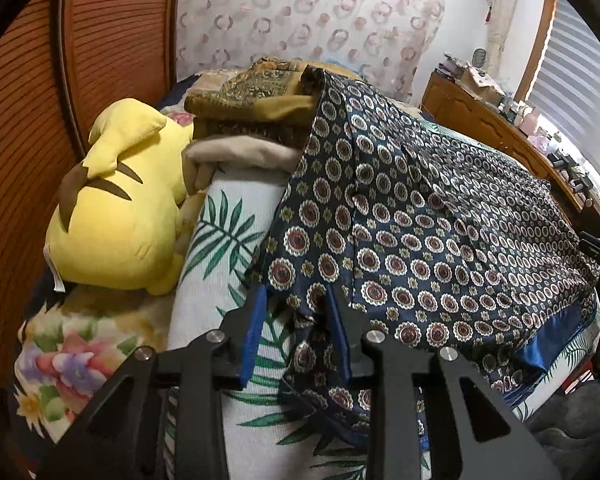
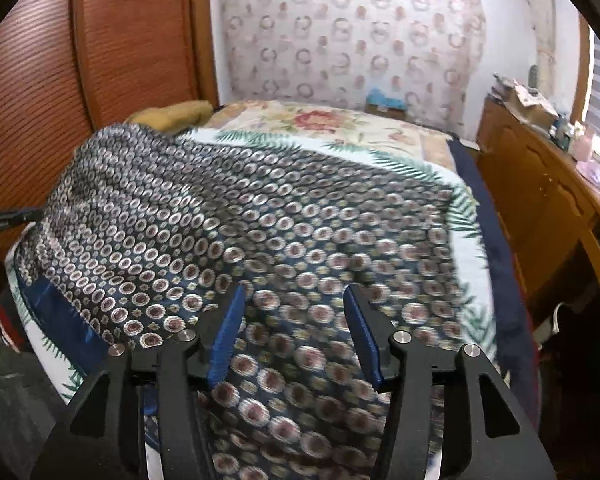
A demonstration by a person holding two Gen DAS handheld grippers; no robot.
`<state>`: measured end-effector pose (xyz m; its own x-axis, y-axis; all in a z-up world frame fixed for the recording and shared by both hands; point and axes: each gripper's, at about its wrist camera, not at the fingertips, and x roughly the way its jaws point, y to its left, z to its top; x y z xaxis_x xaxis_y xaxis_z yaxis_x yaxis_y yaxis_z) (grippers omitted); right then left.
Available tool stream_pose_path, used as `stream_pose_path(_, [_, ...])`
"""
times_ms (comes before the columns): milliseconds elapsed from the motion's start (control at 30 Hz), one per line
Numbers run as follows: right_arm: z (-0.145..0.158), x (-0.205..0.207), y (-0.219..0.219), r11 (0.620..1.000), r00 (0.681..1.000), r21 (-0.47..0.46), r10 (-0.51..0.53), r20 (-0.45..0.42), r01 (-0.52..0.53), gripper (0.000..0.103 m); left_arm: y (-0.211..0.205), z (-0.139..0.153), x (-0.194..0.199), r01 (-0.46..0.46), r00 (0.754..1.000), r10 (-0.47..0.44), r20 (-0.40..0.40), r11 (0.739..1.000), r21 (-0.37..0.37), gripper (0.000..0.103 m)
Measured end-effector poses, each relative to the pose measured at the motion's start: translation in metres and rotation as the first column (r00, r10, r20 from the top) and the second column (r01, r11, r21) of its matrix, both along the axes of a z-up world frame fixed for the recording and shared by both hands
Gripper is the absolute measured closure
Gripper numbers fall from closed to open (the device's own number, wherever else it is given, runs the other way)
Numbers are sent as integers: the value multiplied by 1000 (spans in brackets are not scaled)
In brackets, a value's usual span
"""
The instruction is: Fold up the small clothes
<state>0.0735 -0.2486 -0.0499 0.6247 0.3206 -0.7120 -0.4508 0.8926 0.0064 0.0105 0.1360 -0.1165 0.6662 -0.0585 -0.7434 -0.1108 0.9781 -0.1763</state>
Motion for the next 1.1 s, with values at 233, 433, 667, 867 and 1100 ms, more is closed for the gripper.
stream_pose_path(233, [-19,1,21,1000,1000,1,12,-4,-12,41,-2,-3,-8,-14,1000,15,-12,1000,24,68])
stream_pose_path(433, [-33,0,29,1000,1000,-25,13,-23,-14,37,-5,-4,-8,-33,999,33,3,999,-16,68])
stream_pose_path(667, [-37,-1,31,999,999,-32,11,-30,-12,37,-13,-4,-7,-21,1000,22,16,999,-40,68])
stream_pose_path(867, [-39,1,31,999,999,-37,5,-39,-6,37,-11,-4,-6,-25,999,27,27,998,-61,71])
stream_pose_path(1100, [-41,3,32,999,999,-41,0,-46,-2,37,-7,-5,-2,-40,998,43,34,996,-77,78])
